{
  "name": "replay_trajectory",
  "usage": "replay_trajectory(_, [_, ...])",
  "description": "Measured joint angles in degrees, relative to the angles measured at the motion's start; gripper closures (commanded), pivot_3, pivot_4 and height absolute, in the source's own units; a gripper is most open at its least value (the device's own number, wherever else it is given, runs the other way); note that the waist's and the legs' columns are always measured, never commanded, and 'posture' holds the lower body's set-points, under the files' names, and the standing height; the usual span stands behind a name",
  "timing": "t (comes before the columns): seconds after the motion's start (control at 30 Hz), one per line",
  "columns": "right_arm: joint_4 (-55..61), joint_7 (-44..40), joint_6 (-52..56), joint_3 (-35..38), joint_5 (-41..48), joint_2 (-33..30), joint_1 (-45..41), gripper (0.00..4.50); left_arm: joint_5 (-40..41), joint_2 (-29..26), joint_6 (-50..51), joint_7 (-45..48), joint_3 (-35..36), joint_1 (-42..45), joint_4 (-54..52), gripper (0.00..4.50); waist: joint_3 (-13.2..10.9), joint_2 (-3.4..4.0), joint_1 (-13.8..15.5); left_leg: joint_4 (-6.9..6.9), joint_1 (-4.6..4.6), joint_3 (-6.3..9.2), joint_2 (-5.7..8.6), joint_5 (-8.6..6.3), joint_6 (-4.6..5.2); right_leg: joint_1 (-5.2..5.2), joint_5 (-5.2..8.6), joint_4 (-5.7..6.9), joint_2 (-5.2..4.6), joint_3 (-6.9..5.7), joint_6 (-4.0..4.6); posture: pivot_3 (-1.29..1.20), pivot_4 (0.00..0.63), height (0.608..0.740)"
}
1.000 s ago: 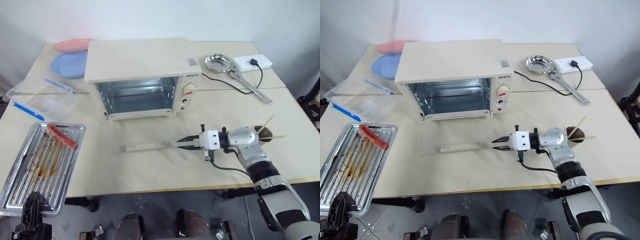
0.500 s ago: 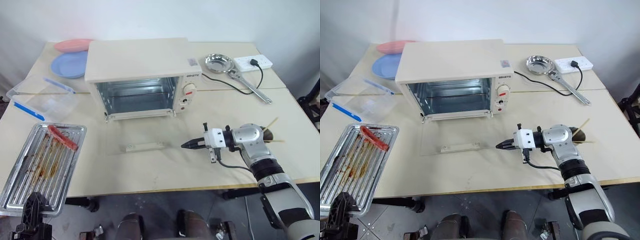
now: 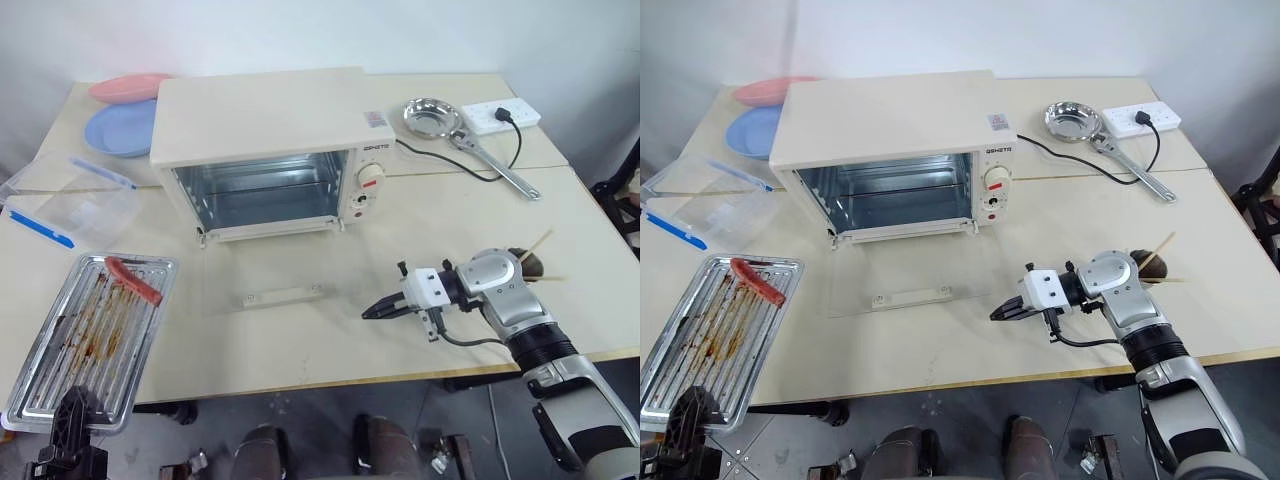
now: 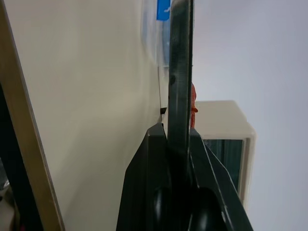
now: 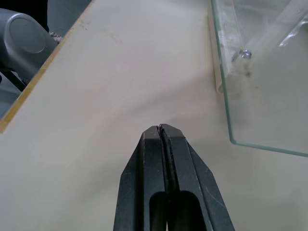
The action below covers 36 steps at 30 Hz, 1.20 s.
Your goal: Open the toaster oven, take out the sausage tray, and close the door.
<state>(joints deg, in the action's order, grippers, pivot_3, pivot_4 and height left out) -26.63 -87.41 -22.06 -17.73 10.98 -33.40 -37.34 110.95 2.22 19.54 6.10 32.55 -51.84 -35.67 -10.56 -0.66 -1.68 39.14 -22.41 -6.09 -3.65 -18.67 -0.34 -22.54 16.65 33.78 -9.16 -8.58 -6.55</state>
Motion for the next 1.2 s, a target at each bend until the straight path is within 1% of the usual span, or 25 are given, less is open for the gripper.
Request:
replay_trajectory(0.27, [-5.08,2.57,-1.96,-0.08,-5.33,2.41,-2.55,4.49,-0.01,0.07,0.33,0.37,0.08,0.0,0.43,4.5,-0.02,0.0,0.02,0.0,0.01,-0.13,-0.1,0.05,-0.11,-0.05,0.01,0.05,0.12,0.06,0.02,0.0,0.15,0.74])
replay_trajectory(0.43, [-10.08,7.78,-5.51,-0.07,-9.3,5.2,-5.8,4.49,0.01,0.2,0.31,0.83,0.21,-0.02,0.59,4.5,-0.02,0.0,-0.15,0.0,0.07,-0.42,-0.18,0.07,-0.15,-0.07,0.0,0.09,0.3,0.3,0.02,0.0,0.15,0.74])
replay_trajectory(0.57, [-13.31,10.89,-6.52,0.18,-10.4,7.07,-7.42,4.49,0.03,0.32,0.32,1.21,0.61,-0.13,0.69,4.5,-0.02,0.0,-0.14,0.0,0.12,-0.52,-0.27,0.07,-0.19,-0.12,0.02,0.11,0.44,0.51,0.06,0.0,0.15,0.74])
replay_trajectory(0.7, [-13.94,11.28,-5.75,0.4,-9.49,8.59,-8.26,4.49,0.07,0.38,0.32,1.63,1.17,-0.17,0.88,4.5,-0.02,0.0,-0.14,0.0,0.11,-0.7,-0.29,0.05,-0.2,-0.3,0.01,0.2,0.48,0.75,0.04,0.0,0.15,0.74])
replay_trajectory(0.8, [-12.61,8.43,-2.91,2.05,-5.75,8.73,-8.54,4.49,0.13,0.42,0.35,1.94,1.38,-0.22,2.06,4.5,-0.02,0.0,-0.11,0.0,0.1,-0.73,-0.3,0.02,-0.16,-0.4,-0.01,0.2,0.49,0.88,0.01,0.0,0.15,0.74])
replay_trajectory(0.97, [-9.55,6.03,2.32,3.51,-1.74,8.81,-9.8,4.49,0.15,0.5,0.46,2.33,2.35,-0.31,2.86,4.5,-0.02,0.0,-0.11,0.0,0.09,-0.76,-0.3,-0.01,-0.16,-0.53,-0.02,0.27,0.49,1.01,-0.01,0.0,0.15,0.74])
replay_trajectory(1.07, [-9.45,5.62,5.22,4.85,-0.13,9.08,-12.47,4.49,0.17,0.28,1.05,2.6,2.43,-0.41,3.11,4.5,-0.02,0.0,-0.15,0.0,0.06,-0.78,-0.31,-0.01,-0.15,-0.81,-0.03,0.46,0.49,1.25,-0.02,0.0,0.15,0.74])
replay_trajectory(1.2, [-10.43,7.21,7.43,6.62,0.16,10.15,-17.46,4.49,0.2,-1.83,3.27,3.41,2.47,-0.95,4.49,4.5,-0.01,-0.01,-0.17,0.0,0.05,-0.83,-0.34,0.0,-0.18,-0.95,-0.02,0.63,0.54,1.31,0.0,0.0,0.15,0.74])
